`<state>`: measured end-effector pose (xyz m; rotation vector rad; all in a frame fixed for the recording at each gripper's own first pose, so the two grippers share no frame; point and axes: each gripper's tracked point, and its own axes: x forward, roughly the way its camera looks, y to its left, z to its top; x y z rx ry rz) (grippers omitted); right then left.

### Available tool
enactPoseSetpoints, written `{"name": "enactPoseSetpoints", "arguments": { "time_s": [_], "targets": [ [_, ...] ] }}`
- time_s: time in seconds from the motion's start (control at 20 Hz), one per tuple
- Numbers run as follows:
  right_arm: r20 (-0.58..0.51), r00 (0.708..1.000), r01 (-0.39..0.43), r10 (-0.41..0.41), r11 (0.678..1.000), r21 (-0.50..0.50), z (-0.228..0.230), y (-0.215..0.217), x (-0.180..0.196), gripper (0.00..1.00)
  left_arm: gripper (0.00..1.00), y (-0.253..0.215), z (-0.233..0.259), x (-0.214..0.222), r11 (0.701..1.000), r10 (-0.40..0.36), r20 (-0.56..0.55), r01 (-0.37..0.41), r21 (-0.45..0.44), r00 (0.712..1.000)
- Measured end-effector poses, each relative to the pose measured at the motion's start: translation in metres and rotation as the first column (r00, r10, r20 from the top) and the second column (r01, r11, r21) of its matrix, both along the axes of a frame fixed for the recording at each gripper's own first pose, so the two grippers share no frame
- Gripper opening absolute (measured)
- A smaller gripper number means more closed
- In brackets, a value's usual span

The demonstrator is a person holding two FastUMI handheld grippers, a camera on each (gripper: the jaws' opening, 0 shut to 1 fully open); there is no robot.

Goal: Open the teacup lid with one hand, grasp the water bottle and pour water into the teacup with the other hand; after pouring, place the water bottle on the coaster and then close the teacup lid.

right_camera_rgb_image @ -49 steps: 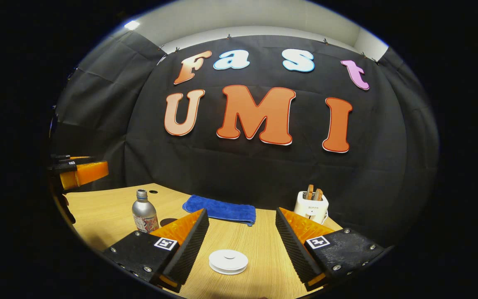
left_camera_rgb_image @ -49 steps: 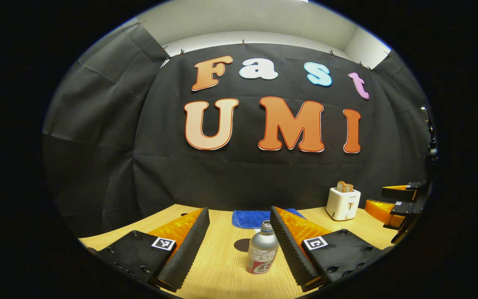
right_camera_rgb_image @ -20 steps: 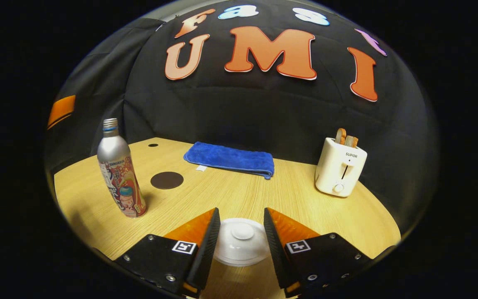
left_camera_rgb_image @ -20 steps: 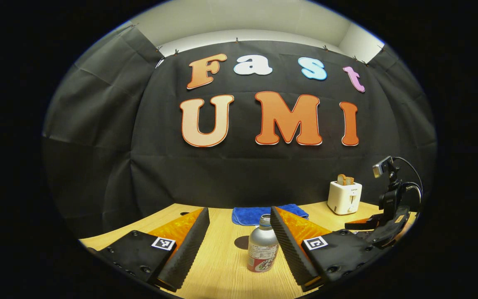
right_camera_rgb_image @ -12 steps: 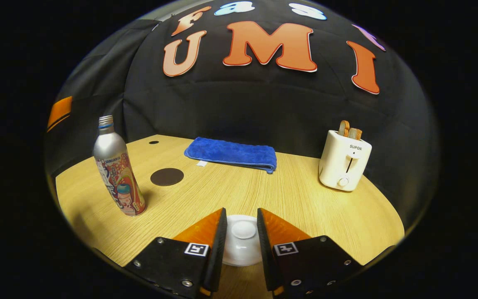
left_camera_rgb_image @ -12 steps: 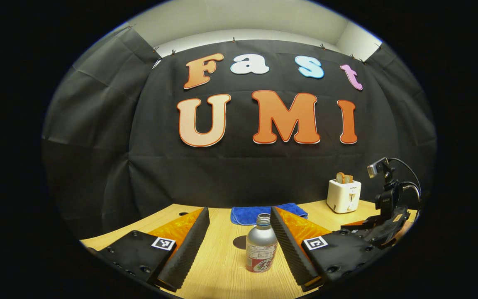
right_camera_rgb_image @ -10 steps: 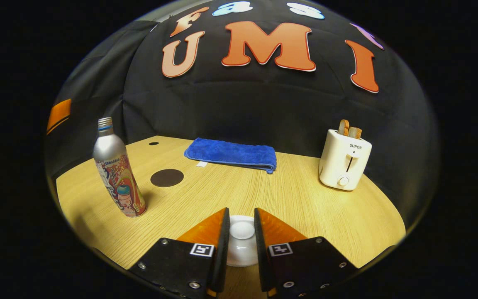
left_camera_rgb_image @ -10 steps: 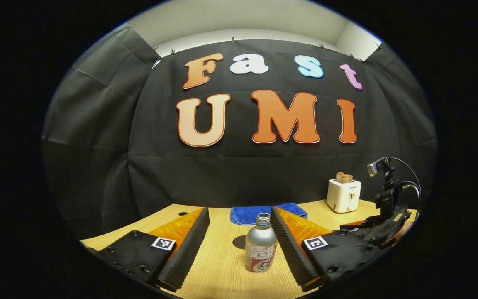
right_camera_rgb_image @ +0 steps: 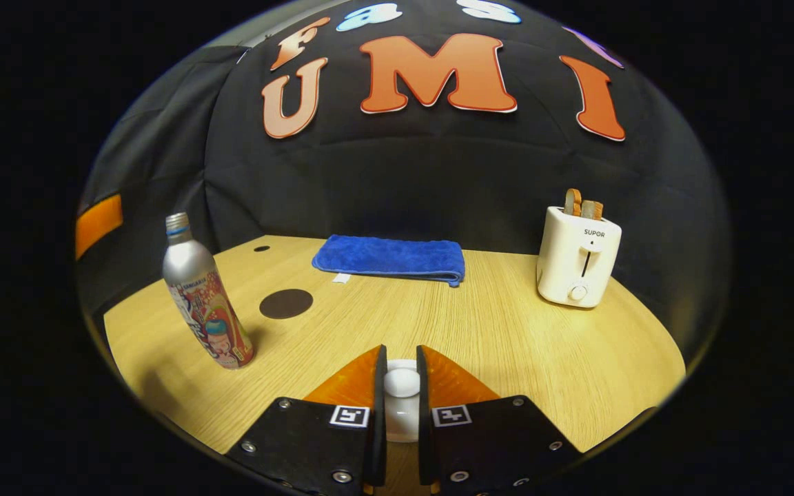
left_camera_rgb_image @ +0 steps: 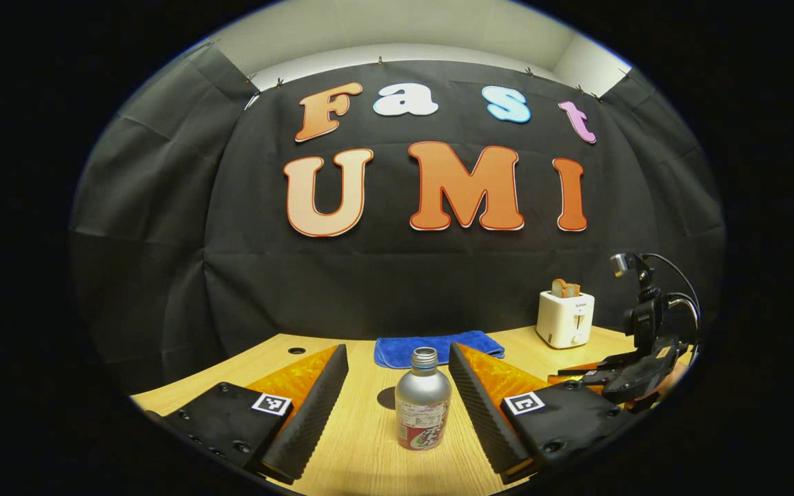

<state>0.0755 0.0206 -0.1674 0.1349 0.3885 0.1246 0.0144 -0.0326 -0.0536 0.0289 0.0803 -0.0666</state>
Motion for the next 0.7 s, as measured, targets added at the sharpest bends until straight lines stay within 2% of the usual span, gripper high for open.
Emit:
{"name": "enactPoseSetpoints", "arguments": {
  "time_s": [0.25,0.7],
  "targets": [
    [0.035,0.999,0.005,-0.007,0.998,0.069,0.02,-0.004,-0.004,0.18,0.96,-0.018,-0.039,0.006,0.997,-0.062,-0.103,0.056,-0.057,0.993],
    [0.082,0.996,0.015,-0.02,0.998,0.068,0.048,-0.017,-0.016,0.18,0.96,-0.021,-0.118,0.02,0.996,-0.071,-0.3,0.054,-0.064,0.951]
  ]
}}
